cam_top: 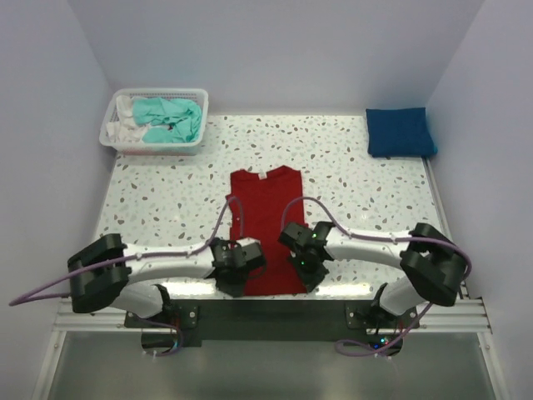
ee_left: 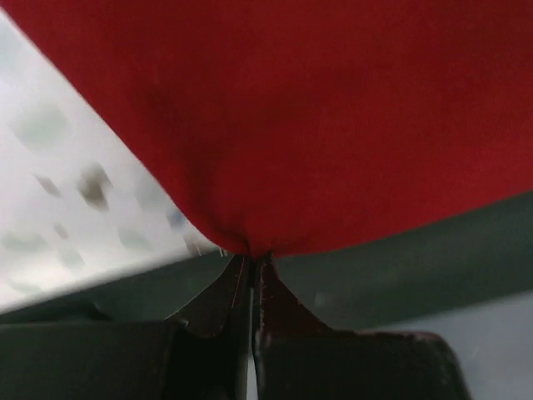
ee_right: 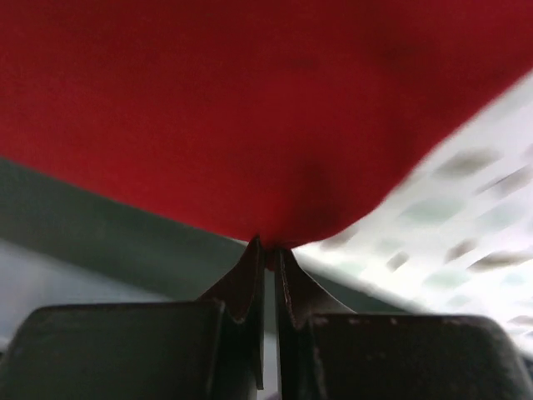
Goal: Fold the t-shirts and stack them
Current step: Fold the tshirt
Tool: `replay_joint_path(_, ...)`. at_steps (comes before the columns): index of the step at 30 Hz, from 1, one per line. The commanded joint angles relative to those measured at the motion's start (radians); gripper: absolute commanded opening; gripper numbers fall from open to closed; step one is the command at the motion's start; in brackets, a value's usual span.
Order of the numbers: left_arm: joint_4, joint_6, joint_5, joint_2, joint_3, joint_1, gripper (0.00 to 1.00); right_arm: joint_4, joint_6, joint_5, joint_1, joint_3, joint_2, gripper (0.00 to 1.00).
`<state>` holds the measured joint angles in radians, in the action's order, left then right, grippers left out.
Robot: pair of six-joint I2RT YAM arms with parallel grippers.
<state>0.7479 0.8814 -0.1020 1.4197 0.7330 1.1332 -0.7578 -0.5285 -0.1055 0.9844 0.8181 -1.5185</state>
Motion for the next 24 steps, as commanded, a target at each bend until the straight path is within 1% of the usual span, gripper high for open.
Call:
replay_joint_path(1,0.192,0.279,0.131,-0.134,-0.079,0.199,0.0,-0.178,-0.103,-0.12,0.089,-0.046,0.128,0.0)
replay_joint_path(3,0.224,0.376,0.131,-0.186,-0.07,0.264,0.0,-0.208,-0.122,-0.138,0.106,-0.05,0.208,0.0)
replay_joint_path(4,0.246,0.39,0.118,-0.192,-0.035,0.289,0.0,-0.228,-0.123,-0.134,0.106,-0.043,0.23,0.0)
replay_joint_path(5,0.272,0.392,0.105,-0.197,-0.011,0.289,0.0,-0.285,-0.12,-0.097,0.108,-0.001,0.254,0.0)
replay_joint_path(6,0.331,0.39,0.069,-0.2,0.018,0.289,0.0,-0.317,-0.113,-0.068,0.106,0.028,0.256,0.0)
replay_joint_path(7,0.362,0.387,-0.012,-0.202,0.088,0.278,0.0,-0.377,-0.094,-0.033,0.105,0.1,0.256,0.0)
replay_joint_path(8,0.387,0.361,-0.048,-0.202,0.124,0.257,0.0,-0.408,-0.082,0.043,0.099,0.142,0.247,0.0)
replay_joint_path(9,0.419,0.335,-0.088,-0.203,0.156,0.226,0.0,-0.435,-0.074,0.068,0.091,0.185,0.229,0.0)
replay_joint_path(10,0.429,0.306,-0.099,-0.211,0.21,0.152,0.0,-0.457,-0.055,0.082,0.085,0.258,0.219,0.0)
replay_joint_path(12,0.438,0.23,-0.142,-0.225,0.255,0.084,0.0,-0.459,-0.038,0.078,0.053,0.32,0.195,0.0)
replay_joint_path(13,0.438,0.205,-0.152,-0.229,0.291,0.027,0.0,-0.453,-0.021,0.076,0.04,0.372,0.184,0.0)
replay_joint_path(14,0.439,0.155,-0.159,-0.229,0.305,-0.005,0.0,-0.454,-0.008,0.075,0.011,0.397,0.173,0.0)
replay_joint_path(16,0.432,0.113,-0.165,-0.225,0.336,-0.082,0.0,-0.46,0.028,0.061,-0.036,0.467,0.13,0.0)
replay_joint_path(18,0.389,0.056,-0.157,-0.228,0.342,-0.145,0.0,-0.456,0.064,0.038,-0.062,0.512,0.091,0.0)
replay_joint_path(20,0.346,0.003,-0.137,-0.238,0.341,-0.193,0.0,-0.454,0.088,0.012,-0.104,0.584,0.055,0.0)
replay_joint_path(21,0.309,-0.016,-0.122,-0.238,0.342,-0.219,0.0,-0.456,0.099,0.003,-0.113,0.611,0.038,0.0)
replay_joint_path(22,0.289,-0.033,-0.113,-0.234,0.347,-0.269,0.0,-0.468,0.12,-0.008,-0.13,0.669,-0.003,0.0)
replay_joint_path(24,0.242,-0.081,-0.079,-0.225,0.37,-0.318,0.0,-0.486,0.151,-0.01,-0.142,0.731,-0.046,0.0)
